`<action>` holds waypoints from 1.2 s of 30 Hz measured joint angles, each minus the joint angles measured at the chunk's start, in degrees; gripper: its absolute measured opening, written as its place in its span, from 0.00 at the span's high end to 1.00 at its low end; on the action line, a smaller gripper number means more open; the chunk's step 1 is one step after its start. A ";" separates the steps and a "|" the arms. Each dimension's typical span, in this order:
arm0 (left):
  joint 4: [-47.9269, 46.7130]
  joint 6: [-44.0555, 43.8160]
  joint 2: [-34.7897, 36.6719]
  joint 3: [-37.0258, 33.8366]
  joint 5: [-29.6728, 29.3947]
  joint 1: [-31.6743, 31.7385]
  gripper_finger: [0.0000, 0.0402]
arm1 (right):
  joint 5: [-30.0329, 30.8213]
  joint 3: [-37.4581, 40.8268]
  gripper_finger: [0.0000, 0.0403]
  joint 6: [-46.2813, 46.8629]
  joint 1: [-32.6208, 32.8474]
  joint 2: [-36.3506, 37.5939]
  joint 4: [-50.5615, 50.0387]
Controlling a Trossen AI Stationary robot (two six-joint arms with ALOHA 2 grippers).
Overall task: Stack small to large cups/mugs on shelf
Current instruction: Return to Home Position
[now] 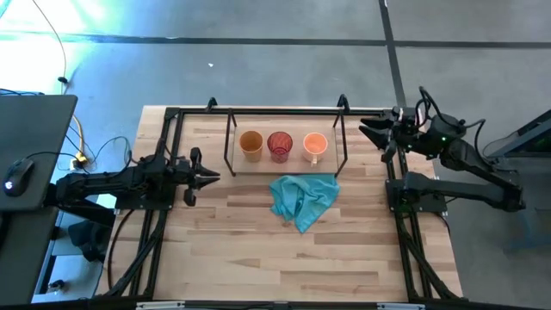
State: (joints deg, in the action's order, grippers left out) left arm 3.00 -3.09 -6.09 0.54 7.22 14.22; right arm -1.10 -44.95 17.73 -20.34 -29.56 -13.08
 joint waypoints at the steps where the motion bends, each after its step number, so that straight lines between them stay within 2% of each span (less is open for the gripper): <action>1: 0.86 0.08 0.04 0.00 0.56 0.00 0.88 | 0.00 0.02 0.65 0.01 0.00 -0.01 0.02; 6: 2.95 1.53 2.62 -0.02 0.94 0.00 0.88 | 0.00 0.02 0.65 0.28 0.00 -0.02 0.02; 10: 1.13 1.74 6.02 0.00 0.87 0.01 0.88 | -0.88 0.02 0.65 0.87 0.00 -0.02 0.00; 20: -1.16 0.70 5.77 0.00 0.75 0.02 0.88 | -1.07 0.02 0.65 -0.11 0.02 0.04 0.00; 31: -2.33 0.22 5.46 0.00 -5.46 0.02 0.88 | -1.16 0.02 0.65 -0.43 0.02 0.04 -0.02; 36: -2.33 0.20 5.46 0.00 -5.72 0.00 0.88 | -2.25 0.02 0.65 -0.07 0.02 0.04 -0.02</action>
State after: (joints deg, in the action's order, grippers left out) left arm 0.67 -2.90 -0.62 0.54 1.50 14.22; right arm -3.35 -44.93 17.66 -20.32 -29.52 -13.10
